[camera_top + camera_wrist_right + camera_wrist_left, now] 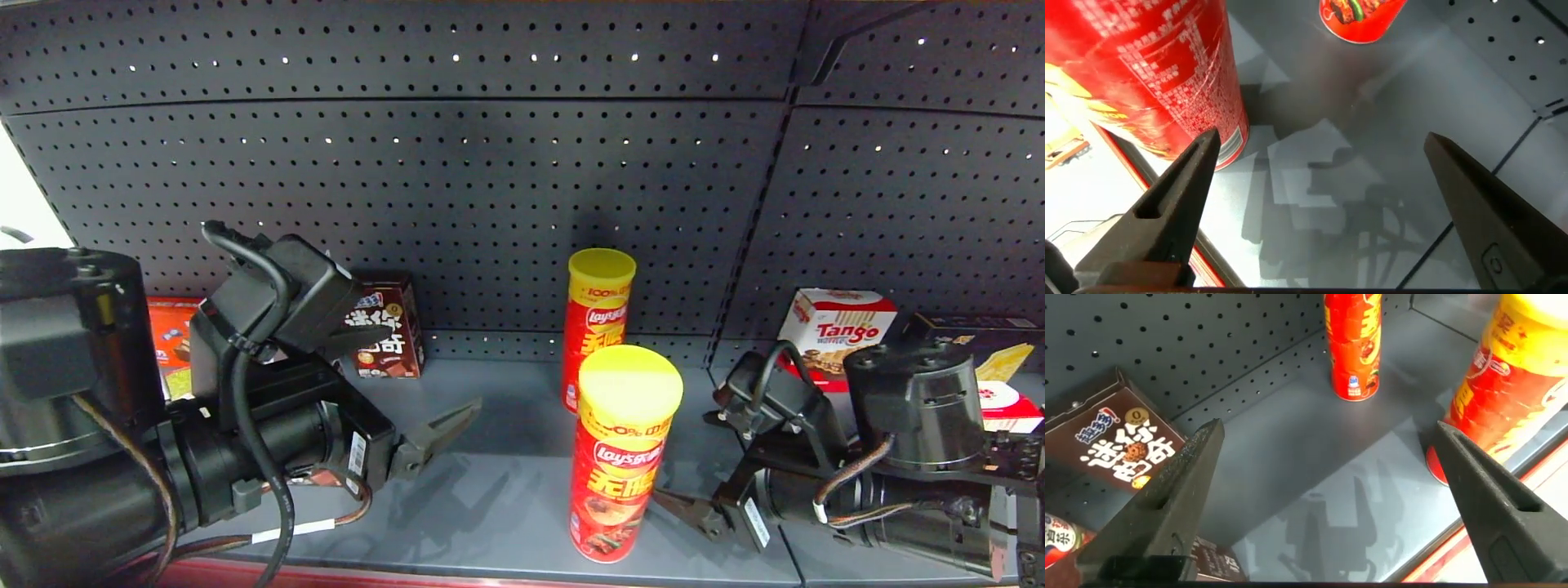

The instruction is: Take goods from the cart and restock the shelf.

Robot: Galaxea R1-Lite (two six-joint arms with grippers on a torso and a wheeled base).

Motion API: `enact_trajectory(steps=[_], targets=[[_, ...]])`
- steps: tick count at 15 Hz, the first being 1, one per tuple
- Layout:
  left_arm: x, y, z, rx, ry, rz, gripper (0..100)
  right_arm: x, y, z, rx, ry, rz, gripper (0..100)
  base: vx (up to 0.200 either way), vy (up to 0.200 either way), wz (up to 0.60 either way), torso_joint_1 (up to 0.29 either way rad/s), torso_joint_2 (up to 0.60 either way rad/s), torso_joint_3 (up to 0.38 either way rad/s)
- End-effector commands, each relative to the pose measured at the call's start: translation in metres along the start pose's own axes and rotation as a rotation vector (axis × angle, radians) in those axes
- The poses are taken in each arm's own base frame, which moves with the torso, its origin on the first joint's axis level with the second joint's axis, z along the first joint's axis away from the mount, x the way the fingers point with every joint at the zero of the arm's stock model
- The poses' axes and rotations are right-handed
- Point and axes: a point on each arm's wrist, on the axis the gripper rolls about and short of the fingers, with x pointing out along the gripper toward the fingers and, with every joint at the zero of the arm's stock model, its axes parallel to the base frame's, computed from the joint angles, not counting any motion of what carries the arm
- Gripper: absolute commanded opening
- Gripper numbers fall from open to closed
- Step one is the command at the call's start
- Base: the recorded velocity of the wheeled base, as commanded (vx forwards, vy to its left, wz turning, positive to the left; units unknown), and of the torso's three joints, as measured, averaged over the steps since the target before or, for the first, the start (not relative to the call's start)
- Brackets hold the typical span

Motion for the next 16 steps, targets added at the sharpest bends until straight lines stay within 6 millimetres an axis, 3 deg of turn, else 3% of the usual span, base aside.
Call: enact_trajectory(steps=[1,16], targets=[[0.0012,0.0,0.0001,0.0,0.001,0.0,100,0.0025,0.0008,-0.0007,-0.001,0.007,0.004,100,0.0,0.0,0.0,0.0,0.0,0.0],[0.0042,0.0047,-0.003,0.056,-0.002,0.0,100,0.0096,0.0026,0.0019,-0.006,-0.007,0.008,100,0.0,0.0,0.0,0.0,0.0,0.0]])
